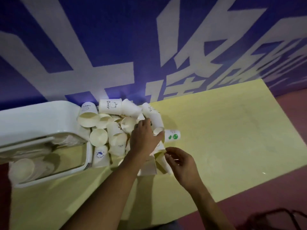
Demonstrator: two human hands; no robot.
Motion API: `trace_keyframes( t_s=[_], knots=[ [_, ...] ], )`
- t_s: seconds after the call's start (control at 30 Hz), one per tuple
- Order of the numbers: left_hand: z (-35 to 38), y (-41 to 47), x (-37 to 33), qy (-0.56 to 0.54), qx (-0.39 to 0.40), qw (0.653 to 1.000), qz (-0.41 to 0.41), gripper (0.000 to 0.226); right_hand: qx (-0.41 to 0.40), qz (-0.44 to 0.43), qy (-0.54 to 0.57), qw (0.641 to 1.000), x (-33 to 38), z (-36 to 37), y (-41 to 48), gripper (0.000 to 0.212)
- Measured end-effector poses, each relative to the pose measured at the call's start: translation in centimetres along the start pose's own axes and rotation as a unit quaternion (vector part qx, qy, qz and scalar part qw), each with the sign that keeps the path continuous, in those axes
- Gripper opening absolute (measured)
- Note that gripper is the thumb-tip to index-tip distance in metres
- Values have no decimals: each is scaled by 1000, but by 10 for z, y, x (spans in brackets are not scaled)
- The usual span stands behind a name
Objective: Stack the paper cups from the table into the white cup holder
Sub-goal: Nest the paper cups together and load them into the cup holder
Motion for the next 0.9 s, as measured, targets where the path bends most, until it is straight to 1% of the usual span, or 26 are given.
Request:
trace_keyframes(
  t_s=[0.17, 0.27, 0.33, 0.43, 0.53, 0.6, 0.63, 0.7, 0.8, 0.83, 0.9],
  knots=[
    [36, 35, -15, 8, 40, 990, -135, 82, 11, 13, -4, 1000, -18, -38, 18, 21],
    [47, 47, -19, 16, 58, 984, -168, 86, 12, 20, -11, 1000, -27, -53, 27, 21],
    [52, 56, -22, 5, 69, 982, -175, 81, 16, 28, -20, 999, -33, -61, 32, 20],
    [55, 61, -20, -61, 91, 976, -190, 74, 17, 31, -33, 999, -36, -70, 42, 20],
    [42, 56, -18, -176, 102, 961, -185, 76, 2, 10, -54, 998, -30, -80, 64, 22],
    [25, 46, -17, -267, 104, 944, -165, 77, 6, -14, -91, 996, -26, -80, 84, 32],
    [16, 38, -18, -302, 105, 936, -151, 76, 21, -32, -117, 992, -23, -76, 95, 40],
    [2, 20, -17, -346, 111, 923, -122, 74, 74, -75, -180, 978, -20, -59, 115, 58],
    [-1, -1, -7, -416, 128, 894, -107, 80, 172, -88, -302, 933, -26, -25, 139, 81],
    [1, -6, -3, -443, 136, 879, -109, 83, 196, -83, -338, 917, -29, -15, 144, 85],
    [7, -13, 5, -483, 142, 857, -107, 86, 227, -72, -392, 889, -37, -3, 151, 86]
  ],
)
Point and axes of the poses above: each hand's wrist, its own y-axis towards the middle knuckle, its own z-axis out of the palm, x = y × z, the point moved 8 cm from there along y, towards the middle knuckle, and after that the axes turned 12 degrees about y, right-handed, at the moved point
